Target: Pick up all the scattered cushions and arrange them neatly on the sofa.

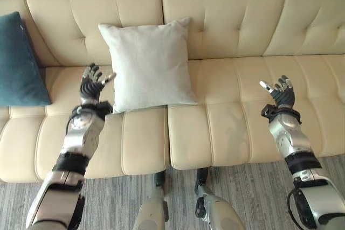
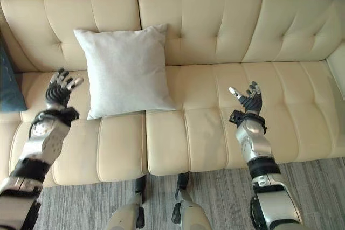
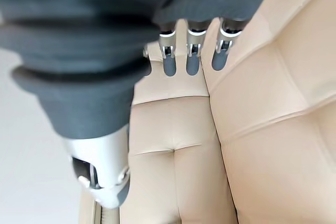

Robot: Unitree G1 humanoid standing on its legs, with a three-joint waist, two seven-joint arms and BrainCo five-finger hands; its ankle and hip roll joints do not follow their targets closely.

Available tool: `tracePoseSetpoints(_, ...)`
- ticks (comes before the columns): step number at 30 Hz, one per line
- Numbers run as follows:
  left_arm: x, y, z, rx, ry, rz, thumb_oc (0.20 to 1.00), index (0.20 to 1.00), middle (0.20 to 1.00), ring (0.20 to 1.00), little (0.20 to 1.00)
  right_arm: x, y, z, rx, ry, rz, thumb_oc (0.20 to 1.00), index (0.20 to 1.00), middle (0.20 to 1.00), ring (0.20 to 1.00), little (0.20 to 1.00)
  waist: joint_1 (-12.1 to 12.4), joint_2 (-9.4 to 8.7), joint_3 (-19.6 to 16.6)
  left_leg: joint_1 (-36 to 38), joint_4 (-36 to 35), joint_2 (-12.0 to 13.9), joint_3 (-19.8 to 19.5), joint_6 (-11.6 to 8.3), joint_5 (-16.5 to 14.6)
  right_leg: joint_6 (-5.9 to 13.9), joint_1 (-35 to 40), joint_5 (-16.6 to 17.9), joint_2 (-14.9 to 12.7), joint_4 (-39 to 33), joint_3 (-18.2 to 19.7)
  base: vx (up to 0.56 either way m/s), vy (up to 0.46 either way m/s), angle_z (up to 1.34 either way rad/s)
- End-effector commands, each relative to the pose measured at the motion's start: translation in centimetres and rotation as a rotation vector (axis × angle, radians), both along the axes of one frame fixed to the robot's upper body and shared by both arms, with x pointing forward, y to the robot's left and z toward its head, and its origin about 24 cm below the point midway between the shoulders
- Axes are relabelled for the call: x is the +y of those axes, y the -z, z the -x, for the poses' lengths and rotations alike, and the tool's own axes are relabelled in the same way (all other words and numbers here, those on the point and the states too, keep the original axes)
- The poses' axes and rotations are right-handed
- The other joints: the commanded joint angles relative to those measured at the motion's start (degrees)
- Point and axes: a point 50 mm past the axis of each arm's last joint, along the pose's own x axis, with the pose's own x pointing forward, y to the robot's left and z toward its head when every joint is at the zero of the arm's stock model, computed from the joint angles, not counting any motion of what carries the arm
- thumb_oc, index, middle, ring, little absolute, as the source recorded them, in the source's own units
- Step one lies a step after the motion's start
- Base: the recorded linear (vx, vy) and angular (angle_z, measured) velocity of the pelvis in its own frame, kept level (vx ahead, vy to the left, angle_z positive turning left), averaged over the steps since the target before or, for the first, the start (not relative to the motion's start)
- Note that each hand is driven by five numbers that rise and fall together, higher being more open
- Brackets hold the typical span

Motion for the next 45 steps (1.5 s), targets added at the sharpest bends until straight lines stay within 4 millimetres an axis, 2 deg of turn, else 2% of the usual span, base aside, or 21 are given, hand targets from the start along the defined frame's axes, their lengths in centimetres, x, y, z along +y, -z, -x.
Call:
tracePoseSetpoints(1,2.3,3.2,1.7,0.169,-0.047,-0.192,1.0,1.0,1.0,1.0,1.0,-1.8,2.1,1.7,0.108,-0.052,0.179,1.0,1.0,1.0,1.0,1.0,0.8,-1.44,-11.2,3.1,-0.4,0.0,1.2,-1.86,-5.5,9.26,4.8,-5.0,-5.8,-0.3,-0.1,0.0,-0.009,-0.08)
tracePoseSetpoints(5,2.7,8.6,6.0,0.37,-0.054,-0.209,1.0,1.0,1.0,1.0,1.0,-2.2,5.0,4.4,0.237,-0.096,0.276,1.0,1.0,1.0,1.0,1.0,0.7,-1.07,-12.2,5.1,-0.4,0.1,1.5,-1.59,-5.9,9.24,6.3,-5.4,-5.6,-0.3,0.5,-0.02,0.016,-0.09)
tracePoseSetpoints(7,2.3,11.3,8.1,0.471,-0.059,-0.163,1.0,1.0,1.0,1.0,1.0,-2.1,6.6,5.5,0.291,-0.1,0.266,1.0,1.0,1.0,1.0,1.0,0.7,-0.98,-12.7,6.0,-0.4,0.0,1.6,-1.42,-6.0,9.22,7.1,-5.5,-5.4,-0.3,0.8,-0.04,0.028,-0.04)
tracePoseSetpoints(10,1.2,13.8,10.5,0.557,-0.046,-0.108,1.0,1.0,1.0,1.0,1.0,-1.6,8.9,7.0,0.355,-0.093,0.204,1.0,1.0,1.0,1.0,1.0,0.7,-1.02,-13.2,7.1,-0.4,0.0,1.7,-1.13,-6.3,9.25,8.1,-5.6,-5.5,-0.3,0.9,-0.05,0.039,-0.11)
tracePoseSetpoints(13,0.2,15.2,11.5,0.616,-0.014,-0.105,1.0,1.0,1.0,1.0,1.0,-0.8,10.5,7.9,0.393,-0.098,0.146,1.0,1.0,1.0,1.0,1.0,0.7,-1.0,-13.4,8.0,-0.4,-0.2,1.5,-0.89,-6.6,9.22,9.0,-5.7,-5.6,-0.1,1.0,-0.05,0.051,-0.06)
tracePoseSetpoints(19,-1.8,16.0,11.8,0.608,0.017,-0.022,1.0,1.0,1.0,1.0,1.0,0.0,11.7,8.7,0.438,-0.117,0.153,1.0,1.0,1.0,1.0,1.0,0.7,-1.36,-13.6,9.4,-0.4,-1.1,0.6,-0.22,-6.9,9.26,10.3,-6.3,-6.2,1.6,0.8,-0.06,0.076,0.0)
tracePoseSetpoints(22,-2.1,16.1,12.1,0.615,0.03,-0.023,1.0,1.0,1.0,1.0,1.0,0.1,12.3,9.2,0.468,-0.115,0.159,1.0,1.0,1.0,1.0,1.0,0.7,-1.52,-12.9,9.8,-0.4,-1.4,0.6,0.16,-7.1,9.49,9.8,-6.1,-6.8,3.3,0.8,-0.09,0.061,0.07)
tracePoseSetpoints(25,-2.0,16.2,12.1,0.623,0.028,-0.027,1.0,1.0,1.0,1.0,1.0,0.3,13.0,9.5,0.493,-0.105,0.153,1.0,1.0,1.0,1.0,1.0,0.5,-1.25,-10.8,9.2,-0.4,-1.3,1.6,0.68,-6.6,10.61,6.3,-4.2,-7.4,7.1,1.9,-0.2,0.013,-0.05)
tracePoseSetpoints(28,-1.7,16.3,12.1,0.63,0.014,-0.011,1.0,1.0,1.0,1.0,1.0,0.7,13.4,9.5,0.506,-0.114,0.145,1.0,1.0,1.0,1.0,1.0,0.9,-0.18,-9.8,7.8,-0.4,-0.2,3.1,1.26,-5.5,9.13,5.6,-7.8,-6.9,12.2,1.9,-0.21,0.0,-0.19)
tracePoseSetpoints(31,-1.6,17.0,12.7,0.648,-0.018,0.055,1.0,1.0,1.0,1.0,1.0,0.9,13.6,9.6,0.513,-0.128,0.147,1.0,1.0,1.0,1.0,1.0,1.6,-0.05,-10.1,6.7,-0.4,-0.1,4.5,1.58,-4.6,8.5,7.0,-10.9,-6.0,15.9,2.2,-0.17,-0.054,-0.41)
tracePoseSetpoints(34,-1.7,17.4,13.1,0.652,-0.044,0.099,1.0,1.0,1.0,1.0,1.0,1.1,13.6,9.6,0.514,-0.133,0.143,1.0,1.0,1.0,1.0,1.0,2.3,-0.55,-10.5,5.7,-0.4,-0.3,5.4,1.36,-3.9,8.61,9.5,-12.0,-5.2,13.6,2.5,-0.12,-0.112,-0.32)
tracePoseSetpoints(35,-1.7,17.7,13.5,0.667,-0.059,0.112,1.0,1.0,1.0,1.0,1.0,1.3,13.7,9.4,0.517,-0.141,0.143,1.0,1.0,1.0,1.0,1.0,3.2,-0.74,-10.8,5.0,-0.4,0.3,6.1,0.84,-3.1,8.13,11.0,-13.3,-4.5,10.9,2.8,-0.1,-0.223,-0.18)
tracePoseSetpoints(37,-1.8,17.6,13.4,0.658,-0.063,0.119,1.0,1.0,1.0,1.0,1.0,1.6,13.6,9.4,0.514,-0.154,0.144,1.0,1.0,1.0,1.0,1.0,3.3,-0.68,-11.0,4.7,-0.1,1.2,6.6,0.15,-1.9,7.31,12.2,-13.7,-3.3,7.4,3.3,-0.11,-0.266,-0.34)
tracePoseSetpoints(39,-2.0,17.4,13.1,0.637,-0.067,0.137,1.0,1.0,1.0,1.0,1.0,2.0,13.3,9.2,0.489,-0.168,0.13,1.0,1.0,1.0,1.0,1.0,3.1,-0.23,-10.2,3.4,0.3,2.9,6.3,-1.18,0.4,6.25,13.2,-13.7,-1.2,4.3,3.5,-0.16,-0.271,-0.33)
tracePoseSetpoints(42,-2.5,17.3,12.7,0.623,-0.049,0.141,1.0,1.0,1.0,1.0,1.0,2.0,12.8,9.0,0.463,-0.176,0.136,1.0,1.0,1.0,1.0,1.0,3.0,0.51,-9.2,1.7,0.7,4.7,5.5,-2.5,2.8,5.18,13.8,-13.8,0.4,2.0,2.8,-0.17,-0.217,0.06)
tracePoseSetpoints(44,-3.0,17.2,12.2,0.615,-0.035,0.144,1.0,1.0,1.0,1.0,1.0,1.9,12.7,8.9,0.463,-0.178,0.15,1.0,1.0,1.0,1.0,1.0,2.8,1.03,-8.2,0.1,1.5,5.3,4.6,-3.45,4.2,4.71,14.0,-13.7,0.8,1.4,2.0,-0.18,-0.141,0.12)
tracePoseSetpoints(45,-3.2,17.2,12.0,0.611,-0.027,0.146,1.0,1.0,1.0,1.0,1.0,1.9,12.7,8.9,0.463,-0.178,0.153,1.0,1.0,1.0,1.0,1.0,2.8,1.16,-7.7,-0.4,2.2,5.3,4.0,-3.6,3.8,4.45,13.5,-13.5,0.7,1.5,1.8,-0.21,-0.114,0.26)
